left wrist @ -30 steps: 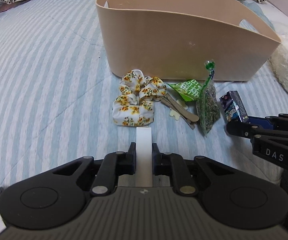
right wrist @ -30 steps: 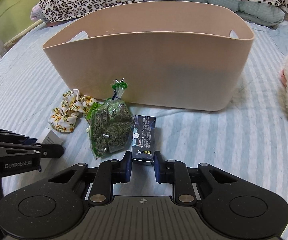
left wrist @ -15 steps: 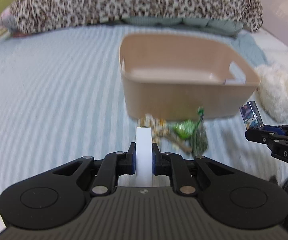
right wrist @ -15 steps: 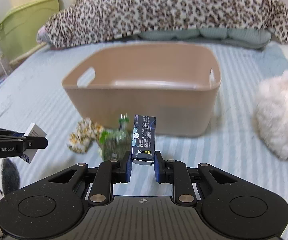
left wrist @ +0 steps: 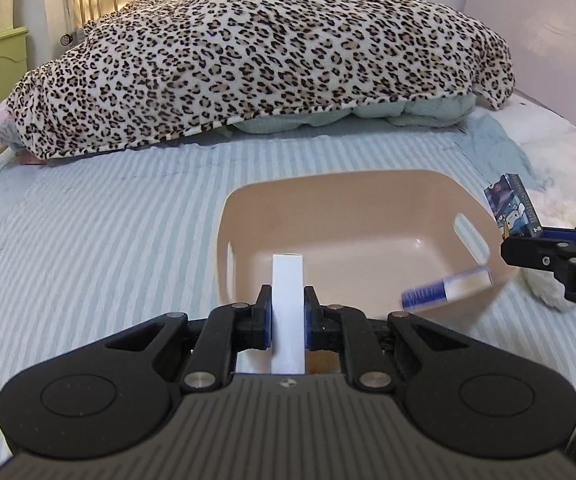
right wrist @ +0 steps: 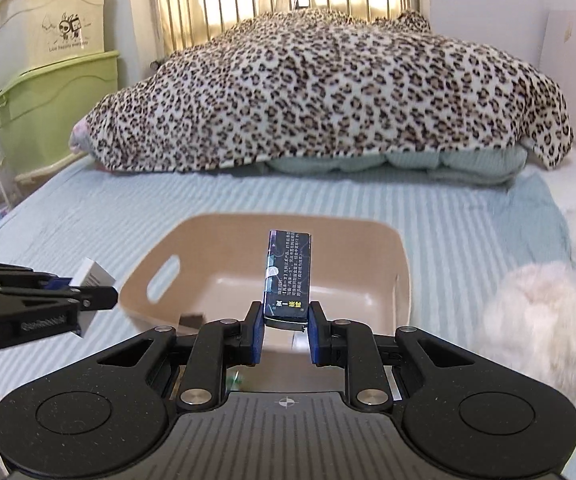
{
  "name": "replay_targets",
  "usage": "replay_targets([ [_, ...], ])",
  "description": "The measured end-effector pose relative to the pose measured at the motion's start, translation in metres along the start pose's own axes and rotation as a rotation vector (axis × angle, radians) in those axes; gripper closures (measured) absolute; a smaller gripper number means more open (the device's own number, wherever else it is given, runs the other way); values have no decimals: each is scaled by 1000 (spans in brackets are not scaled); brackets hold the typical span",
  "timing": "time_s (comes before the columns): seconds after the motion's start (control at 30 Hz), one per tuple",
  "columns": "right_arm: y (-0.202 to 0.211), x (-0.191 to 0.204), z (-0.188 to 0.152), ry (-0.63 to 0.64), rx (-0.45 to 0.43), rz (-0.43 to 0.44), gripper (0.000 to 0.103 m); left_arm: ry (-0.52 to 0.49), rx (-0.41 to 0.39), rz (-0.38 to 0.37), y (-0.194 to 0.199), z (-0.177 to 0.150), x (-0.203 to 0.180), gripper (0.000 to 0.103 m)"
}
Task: Organize objects
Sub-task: 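Carry both boxes over the basket and open both tools to drop them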
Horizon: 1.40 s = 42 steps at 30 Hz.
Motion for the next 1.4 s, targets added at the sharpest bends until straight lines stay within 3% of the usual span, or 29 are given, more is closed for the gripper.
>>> replay_targets([
  [0.27, -47, -4, 3, 18, 42, -25, 83, -32, 40, 28, -62, 13, -16, 87],
  [0.5, -94, -7, -16, -3, 136, -39, 83, -69, 137, 83, -118, -6, -22, 87],
  [0.73, -106, -4, -27, -7, 178, -31, 83, -72, 182, 95, -128, -15, -17, 86],
  [0.8, -101, -4, -26, -12, 167, -34, 82, -84, 170, 101, -120, -12, -16, 66],
  [0.83, -97, -4, -25, -10, 161, -34, 70, -83, 158, 98, -114, -10, -15, 44],
  [0.87, -93, -4, -23, -9, 150, -34, 68, -77, 140, 92, -108, -7, -15, 27],
  [0.93, -83, -3, -20, -14, 126, -21, 45, -56, 99, 83, -94, 0, -12, 21],
  [1.17, -47, 8, -21, -7, 89, -28, 30, -67, 77, 92, -59, -1, -1, 11],
  [1.4, -30, 24, -36, -3, 106, -2, 18, -82, 83, 88, -30, -17, 13, 5],
])
Point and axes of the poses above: each gripper's, at about its wrist camera, not at the fingertips, and y roughly against the way its jaws point, x to its left, z to its top, the point moved 7 cm from there along -y, roughly the way its jaws point, and after that the axes turned 12 degrees about y, right-handed, at the moved point
